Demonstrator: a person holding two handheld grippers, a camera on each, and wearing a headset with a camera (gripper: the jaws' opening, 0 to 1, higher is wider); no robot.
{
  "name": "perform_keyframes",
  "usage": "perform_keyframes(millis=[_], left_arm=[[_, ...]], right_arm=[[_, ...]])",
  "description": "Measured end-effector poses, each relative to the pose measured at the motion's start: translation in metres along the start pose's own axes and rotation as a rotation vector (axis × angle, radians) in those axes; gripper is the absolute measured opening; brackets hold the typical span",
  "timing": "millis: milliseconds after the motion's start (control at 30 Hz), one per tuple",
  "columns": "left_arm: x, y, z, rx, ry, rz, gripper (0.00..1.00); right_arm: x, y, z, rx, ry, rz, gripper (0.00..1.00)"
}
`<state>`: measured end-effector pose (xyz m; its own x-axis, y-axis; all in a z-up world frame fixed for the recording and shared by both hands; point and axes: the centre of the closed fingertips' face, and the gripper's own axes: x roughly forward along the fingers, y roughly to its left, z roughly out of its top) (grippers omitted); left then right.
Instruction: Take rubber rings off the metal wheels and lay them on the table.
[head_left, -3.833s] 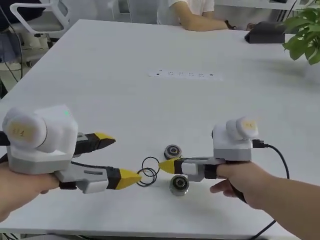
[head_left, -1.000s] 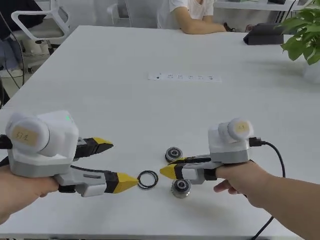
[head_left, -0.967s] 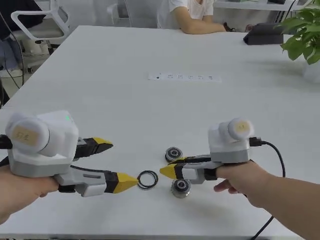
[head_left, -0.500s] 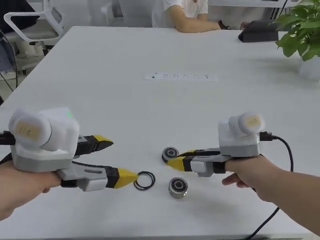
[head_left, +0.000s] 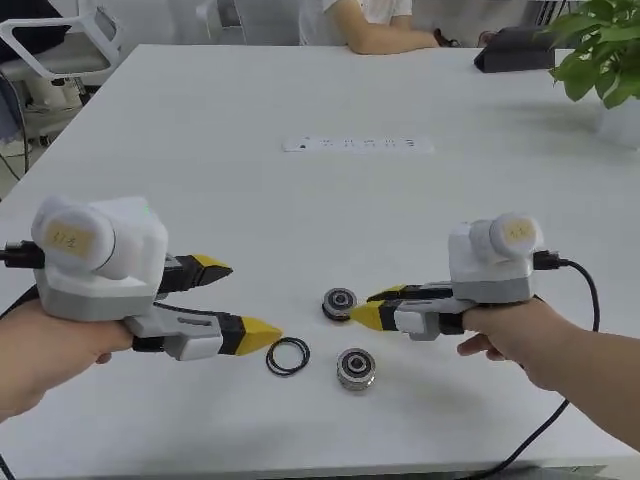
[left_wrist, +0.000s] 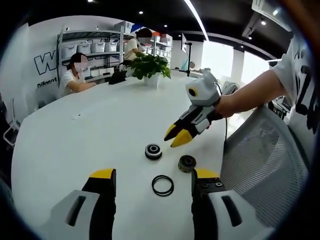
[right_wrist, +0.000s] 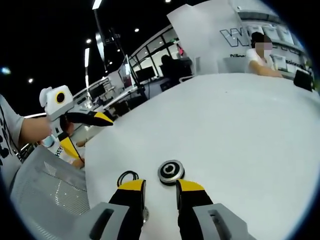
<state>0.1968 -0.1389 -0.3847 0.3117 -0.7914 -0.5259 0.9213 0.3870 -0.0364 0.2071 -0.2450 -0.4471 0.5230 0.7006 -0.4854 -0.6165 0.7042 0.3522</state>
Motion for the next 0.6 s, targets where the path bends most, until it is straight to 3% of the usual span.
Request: perform_keyframes(millis=[600], left_arm=[[0.023,0.009,0.002,-0.021,0.017,-0.025,0.56]], right_arm=[[0.002,-0.015,-0.007,-0.06,0.028,-0.023,0.23]])
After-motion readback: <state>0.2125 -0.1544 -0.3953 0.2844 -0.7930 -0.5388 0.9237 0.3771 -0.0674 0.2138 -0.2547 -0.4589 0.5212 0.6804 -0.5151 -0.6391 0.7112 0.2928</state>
